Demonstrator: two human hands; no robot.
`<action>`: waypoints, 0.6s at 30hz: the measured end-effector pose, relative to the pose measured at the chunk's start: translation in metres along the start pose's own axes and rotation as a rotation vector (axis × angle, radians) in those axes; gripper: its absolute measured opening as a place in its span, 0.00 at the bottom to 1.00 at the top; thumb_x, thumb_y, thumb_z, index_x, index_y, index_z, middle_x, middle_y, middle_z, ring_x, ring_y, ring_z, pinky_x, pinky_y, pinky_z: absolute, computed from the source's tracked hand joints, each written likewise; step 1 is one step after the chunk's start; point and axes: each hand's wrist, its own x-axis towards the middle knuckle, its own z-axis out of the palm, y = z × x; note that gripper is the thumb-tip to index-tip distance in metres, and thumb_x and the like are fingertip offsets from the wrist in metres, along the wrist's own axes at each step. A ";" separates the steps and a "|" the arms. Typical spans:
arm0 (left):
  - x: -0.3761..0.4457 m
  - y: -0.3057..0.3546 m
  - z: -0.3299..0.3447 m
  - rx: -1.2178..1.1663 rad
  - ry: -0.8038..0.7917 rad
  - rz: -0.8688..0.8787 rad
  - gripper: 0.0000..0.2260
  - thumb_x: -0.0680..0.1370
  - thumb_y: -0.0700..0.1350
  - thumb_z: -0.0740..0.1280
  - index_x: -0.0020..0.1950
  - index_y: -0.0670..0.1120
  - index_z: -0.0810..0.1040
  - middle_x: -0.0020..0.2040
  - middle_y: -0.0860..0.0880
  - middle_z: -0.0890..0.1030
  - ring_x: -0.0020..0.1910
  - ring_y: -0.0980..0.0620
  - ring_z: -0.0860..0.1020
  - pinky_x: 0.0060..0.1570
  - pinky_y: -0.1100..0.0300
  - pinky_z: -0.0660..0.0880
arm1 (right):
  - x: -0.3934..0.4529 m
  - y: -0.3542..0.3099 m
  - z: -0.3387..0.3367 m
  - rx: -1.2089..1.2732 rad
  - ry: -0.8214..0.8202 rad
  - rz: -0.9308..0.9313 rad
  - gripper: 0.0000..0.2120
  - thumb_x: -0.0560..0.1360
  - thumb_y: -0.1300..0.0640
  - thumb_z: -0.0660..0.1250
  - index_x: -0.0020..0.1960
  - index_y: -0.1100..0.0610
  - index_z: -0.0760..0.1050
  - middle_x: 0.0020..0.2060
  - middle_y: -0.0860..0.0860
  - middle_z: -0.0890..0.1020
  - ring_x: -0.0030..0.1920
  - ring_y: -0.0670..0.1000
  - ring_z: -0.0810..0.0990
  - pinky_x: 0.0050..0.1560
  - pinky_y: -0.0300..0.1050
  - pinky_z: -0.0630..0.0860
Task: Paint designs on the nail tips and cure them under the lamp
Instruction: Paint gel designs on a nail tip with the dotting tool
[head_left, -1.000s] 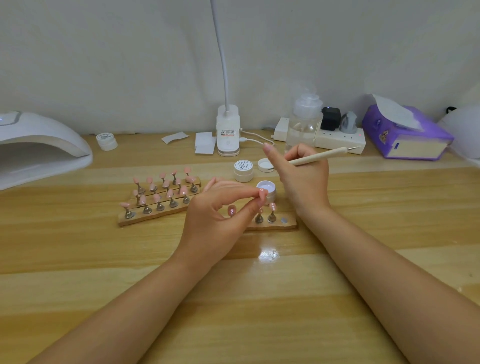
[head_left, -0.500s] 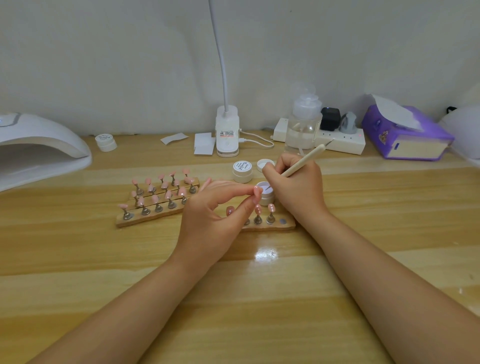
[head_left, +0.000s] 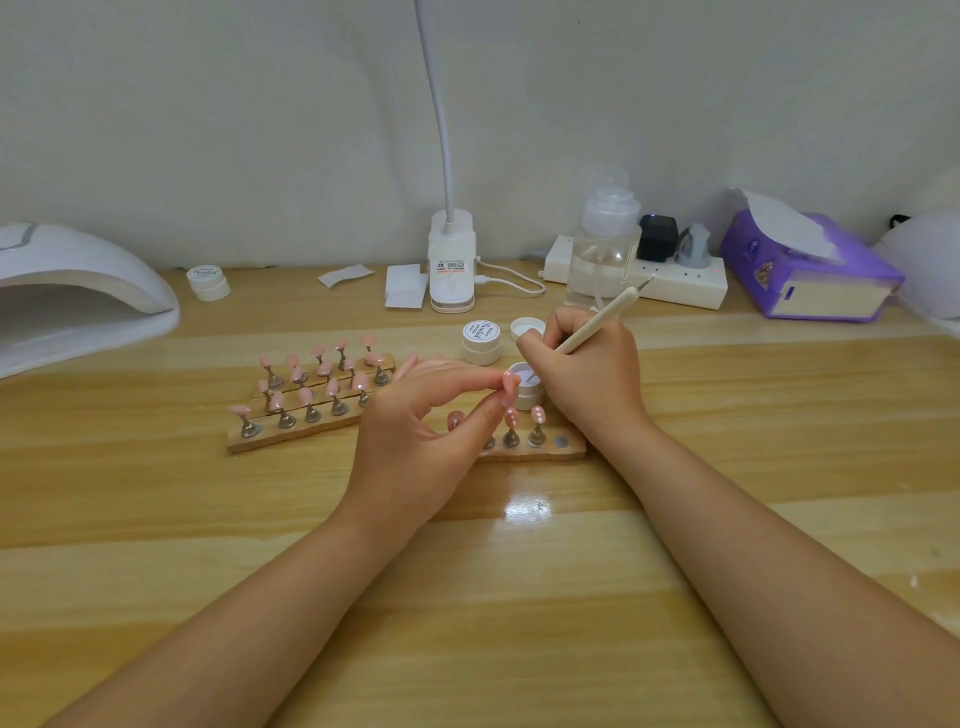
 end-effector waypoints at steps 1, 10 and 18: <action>0.000 0.000 0.000 -0.001 0.000 -0.001 0.05 0.70 0.45 0.69 0.44 0.53 0.80 0.40 0.58 0.82 0.41 0.62 0.78 0.54 0.35 0.70 | 0.000 0.000 0.000 0.012 0.008 0.004 0.18 0.68 0.60 0.68 0.25 0.56 0.63 0.21 0.48 0.66 0.26 0.46 0.65 0.31 0.44 0.65; 0.000 0.002 -0.001 0.001 -0.018 -0.006 0.05 0.70 0.46 0.69 0.44 0.53 0.80 0.39 0.58 0.82 0.42 0.60 0.80 0.57 0.36 0.68 | 0.003 0.000 -0.004 0.213 0.117 0.144 0.19 0.68 0.63 0.68 0.25 0.56 0.62 0.19 0.45 0.67 0.25 0.43 0.65 0.29 0.38 0.64; -0.001 0.004 -0.001 0.004 -0.052 -0.035 0.01 0.71 0.47 0.71 0.41 0.52 0.81 0.35 0.60 0.80 0.40 0.60 0.79 0.64 0.41 0.65 | 0.001 -0.011 -0.012 0.473 0.199 0.185 0.21 0.73 0.56 0.68 0.27 0.57 0.62 0.24 0.57 0.69 0.24 0.47 0.67 0.29 0.38 0.66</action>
